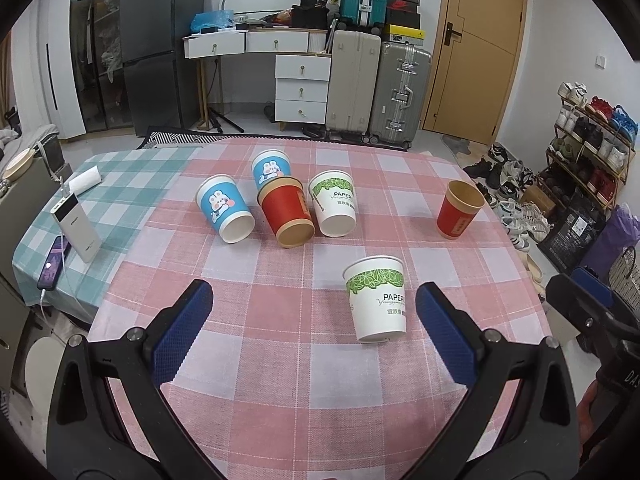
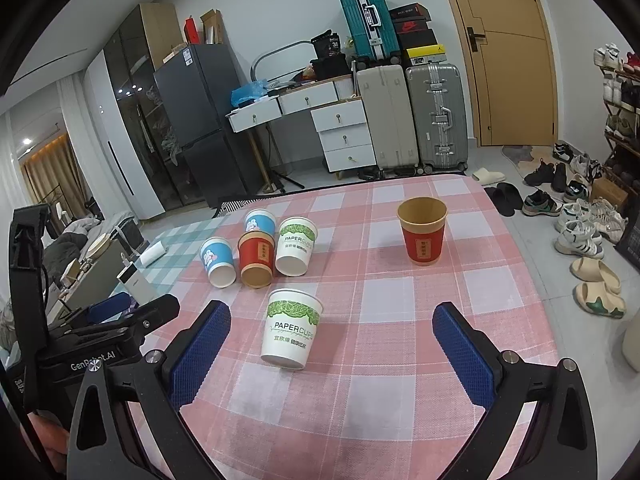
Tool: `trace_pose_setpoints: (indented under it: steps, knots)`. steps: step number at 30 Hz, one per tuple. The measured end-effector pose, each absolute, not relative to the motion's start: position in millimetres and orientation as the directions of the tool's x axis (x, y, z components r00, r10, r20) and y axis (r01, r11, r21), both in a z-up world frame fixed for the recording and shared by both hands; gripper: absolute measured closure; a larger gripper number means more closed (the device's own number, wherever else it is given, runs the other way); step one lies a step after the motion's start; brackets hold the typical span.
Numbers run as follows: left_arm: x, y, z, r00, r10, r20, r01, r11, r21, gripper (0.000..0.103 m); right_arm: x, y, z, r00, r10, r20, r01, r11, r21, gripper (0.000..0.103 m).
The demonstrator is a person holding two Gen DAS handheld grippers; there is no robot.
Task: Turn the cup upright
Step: 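Move the left gripper toward the white green-banded paper cup, then close the left gripper around the white green-banded paper cup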
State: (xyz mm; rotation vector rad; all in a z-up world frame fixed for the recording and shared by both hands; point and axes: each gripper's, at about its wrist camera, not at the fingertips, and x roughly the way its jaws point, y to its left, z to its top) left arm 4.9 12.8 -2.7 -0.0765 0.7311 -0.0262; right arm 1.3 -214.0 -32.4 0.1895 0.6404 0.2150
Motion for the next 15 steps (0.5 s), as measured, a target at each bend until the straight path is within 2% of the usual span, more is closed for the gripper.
trace_pose_setpoints:
  steps: [15]
  knots:
    - [53, -23, -30, 0.683, -0.118, -0.721, 0.085, 0.993, -0.082, 0.002, 2, -253, -61, 0.774, 0.186, -0.605, -0.049, 0.971, 0.236, 0.0]
